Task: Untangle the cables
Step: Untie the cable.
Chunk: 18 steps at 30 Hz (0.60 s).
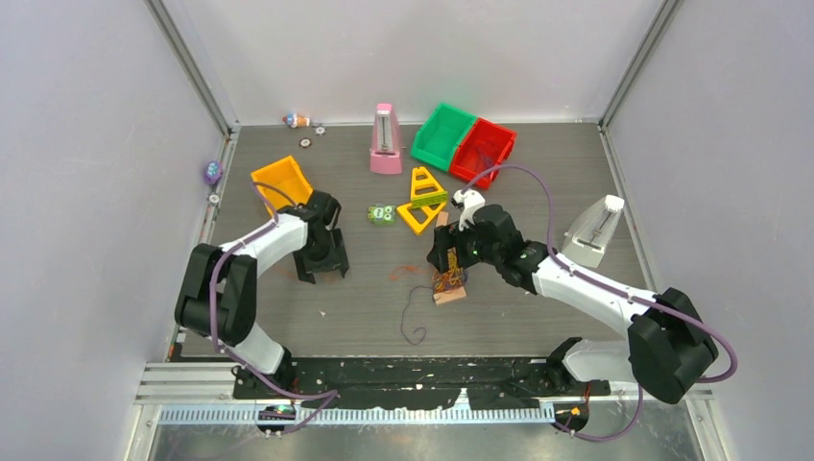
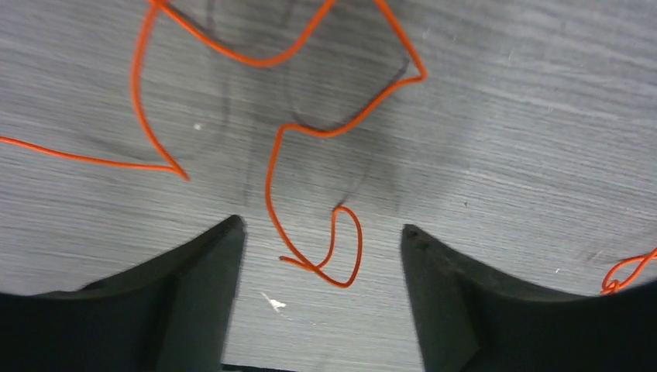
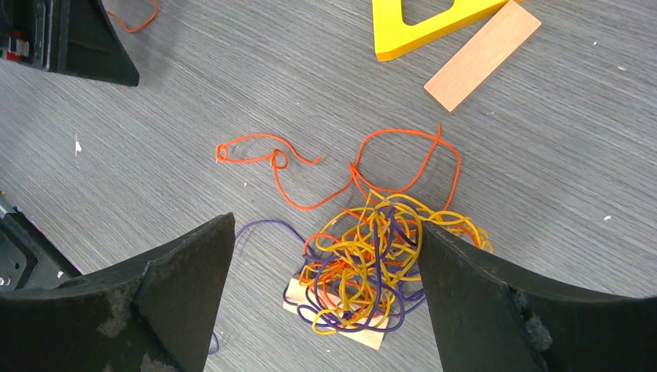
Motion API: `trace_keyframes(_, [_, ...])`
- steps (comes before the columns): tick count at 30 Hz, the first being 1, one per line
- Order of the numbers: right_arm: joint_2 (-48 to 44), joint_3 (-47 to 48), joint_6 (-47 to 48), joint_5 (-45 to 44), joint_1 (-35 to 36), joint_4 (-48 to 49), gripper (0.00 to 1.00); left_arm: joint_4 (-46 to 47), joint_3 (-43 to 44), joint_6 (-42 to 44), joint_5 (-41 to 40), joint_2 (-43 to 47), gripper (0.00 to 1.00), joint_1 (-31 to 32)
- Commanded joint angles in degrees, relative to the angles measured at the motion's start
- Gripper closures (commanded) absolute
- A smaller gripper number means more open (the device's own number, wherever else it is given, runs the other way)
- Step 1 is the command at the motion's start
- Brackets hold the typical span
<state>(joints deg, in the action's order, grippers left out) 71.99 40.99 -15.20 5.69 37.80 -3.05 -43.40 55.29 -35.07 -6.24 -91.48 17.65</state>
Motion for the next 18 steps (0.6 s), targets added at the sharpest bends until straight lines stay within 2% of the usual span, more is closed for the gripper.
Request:
trace_keyframes(1, [-2.27, -0.14, -0.37, 0.59, 0.0, 1.97, 0.09, 5.12, -3.72, -2.17, 5.94, 2.52, 0.38, 1.42])
trace_keyframes(3, [-2.63, -0.25, -0.39, 0.43, -0.04, 1.98, 0.09, 5.82, -5.09, -2.48, 6.0, 3.13, 0.58, 2.2])
trace_keyframes(5, [-2.86, -0.49, -0.37, 0.42, -0.03, 1.99, 0.09, 6.03, -5.99, -2.75, 5.98, 4.07, 0.9, 2.46])
trace_keyframes(6, [-3.0, -0.54, -0.42, 0.43, -0.07, 1.99, 0.09, 6.04, -6.21, -2.73, 6.01, 4.52, 1.0, 2.59])
trace_keyframes(9, [-3.04, -0.78, -0.46, 0.37, 0.01, 2.07, 0.09, 5.54, -5.74, -2.63, 8.09, 6.16, 1.0, 4.67])
trace_keyframes(14, [-3.44, -1.06, -0.33, -0.04, -0.01, 2.08, 0.09, 2.57, -0.87, -4.55, 7.44, 6.14, 1.0, 13.13])
trace_keyframes(18, [-3.5, -1.03, -0.45, -0.02, -0.01, 2.08, 0.09, 1.79, 2.69, -5.96, 8.21, 5.54, 1.0, 17.39])
